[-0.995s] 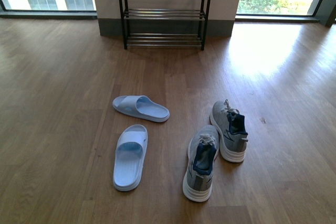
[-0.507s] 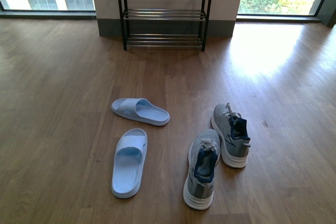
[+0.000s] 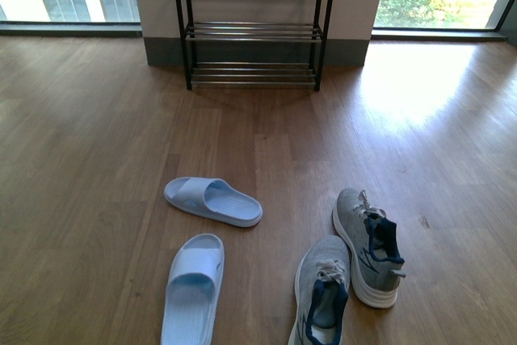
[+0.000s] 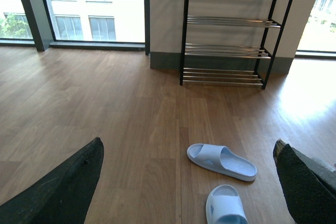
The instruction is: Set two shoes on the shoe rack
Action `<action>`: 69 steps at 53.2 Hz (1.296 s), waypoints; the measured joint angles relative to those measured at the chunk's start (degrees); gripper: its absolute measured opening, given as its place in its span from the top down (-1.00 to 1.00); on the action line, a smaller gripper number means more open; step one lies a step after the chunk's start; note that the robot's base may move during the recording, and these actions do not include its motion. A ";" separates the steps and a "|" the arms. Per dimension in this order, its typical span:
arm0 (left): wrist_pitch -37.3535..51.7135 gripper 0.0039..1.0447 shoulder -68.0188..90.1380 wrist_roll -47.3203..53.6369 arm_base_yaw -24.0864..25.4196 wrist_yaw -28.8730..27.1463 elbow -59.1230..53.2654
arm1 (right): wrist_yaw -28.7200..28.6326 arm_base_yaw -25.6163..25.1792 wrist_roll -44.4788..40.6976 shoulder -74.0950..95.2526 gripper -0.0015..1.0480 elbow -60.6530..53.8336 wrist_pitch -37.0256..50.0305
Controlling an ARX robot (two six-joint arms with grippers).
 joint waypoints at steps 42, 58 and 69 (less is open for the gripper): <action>0.02 -0.83 0.00 -0.02 0.00 0.00 0.00 | 0.09 0.07 -1.16 0.74 -0.82 0.26 -1.60; 0.02 -0.83 0.00 0.00 0.00 0.00 0.00 | -3.37 -0.04 -2.86 35.10 -0.82 7.08 8.85; 0.02 -0.83 0.00 0.00 0.00 0.00 0.00 | -1.42 -0.48 -3.06 72.15 -0.82 18.05 26.01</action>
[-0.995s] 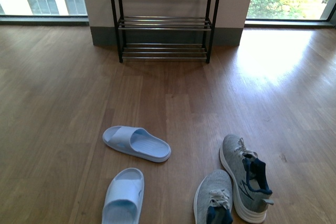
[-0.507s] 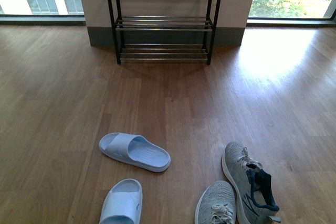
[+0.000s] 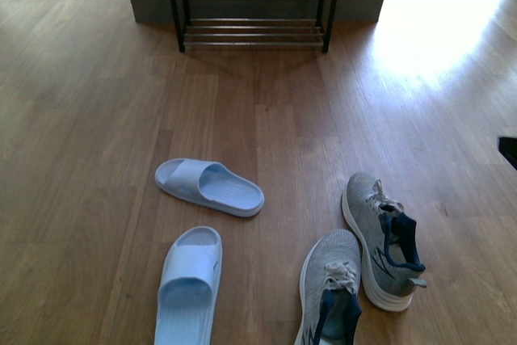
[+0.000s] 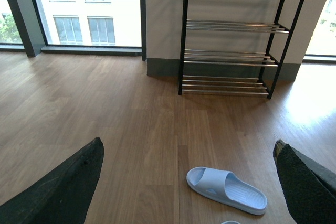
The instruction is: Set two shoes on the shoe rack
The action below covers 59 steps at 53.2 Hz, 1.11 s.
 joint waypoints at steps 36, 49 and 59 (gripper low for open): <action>0.00 -0.83 0.00 0.00 0.00 0.00 0.00 | 3.34 -9.97 -8.90 67.41 -0.82 38.53 -3.23; 0.00 -0.83 0.00 0.00 0.00 0.00 0.00 | 1.97 -9.88 -8.52 73.68 -0.82 43.01 -4.59; 0.00 -0.83 0.00 0.00 0.00 0.00 0.00 | 1.51 -10.43 -8.35 77.94 -0.82 47.45 -5.44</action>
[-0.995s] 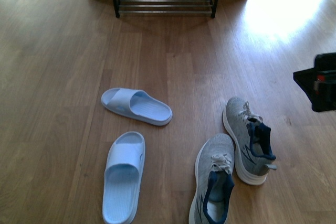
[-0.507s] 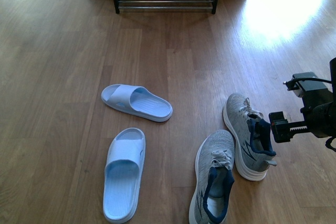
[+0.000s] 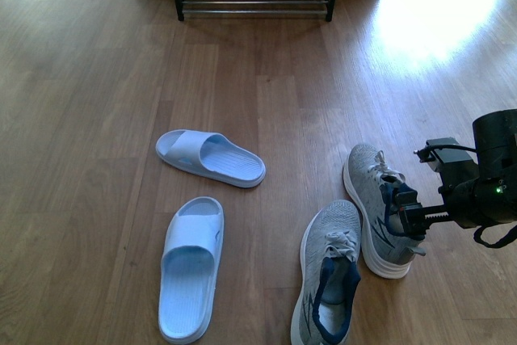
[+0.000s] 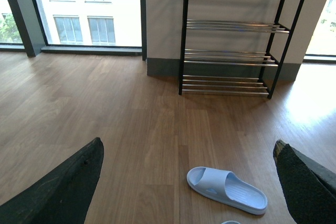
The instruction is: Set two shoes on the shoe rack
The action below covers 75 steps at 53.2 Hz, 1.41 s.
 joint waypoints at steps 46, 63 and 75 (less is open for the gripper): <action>0.00 -0.83 0.00 -0.02 0.00 0.00 0.00 | -11.91 -2.29 1.92 8.55 0.18 7.04 -0.39; 0.00 -0.83 0.00 0.00 0.00 0.00 0.00 | -13.22 -2.29 0.76 7.67 0.98 4.09 0.52; 0.00 -0.83 0.00 0.00 0.00 0.00 0.00 | -11.91 -2.78 5.03 4.81 0.98 -1.07 4.20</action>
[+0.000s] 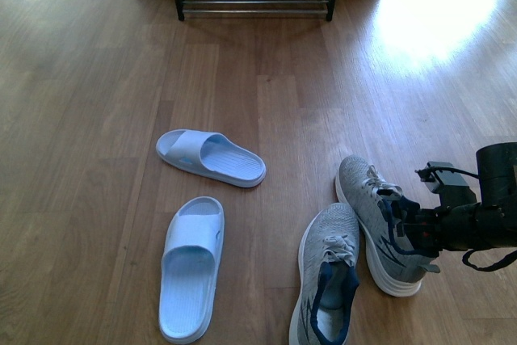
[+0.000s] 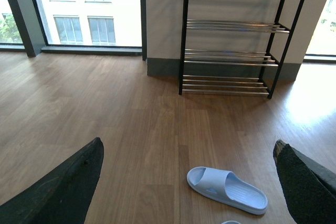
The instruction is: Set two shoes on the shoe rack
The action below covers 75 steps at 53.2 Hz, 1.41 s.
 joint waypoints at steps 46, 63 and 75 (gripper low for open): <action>0.00 -0.83 0.00 0.00 0.00 0.00 0.00 | -7.63 -10.51 12.48 -71.23 0.98 -38.23 -8.96; 0.00 -0.83 0.00 -0.02 0.00 0.00 0.00 | -10.82 -12.83 10.49 -87.30 0.98 -44.81 -11.69; 0.00 -0.83 0.00 -0.02 0.00 0.00 0.00 | -10.80 -12.85 10.10 -87.30 0.98 -44.87 -11.69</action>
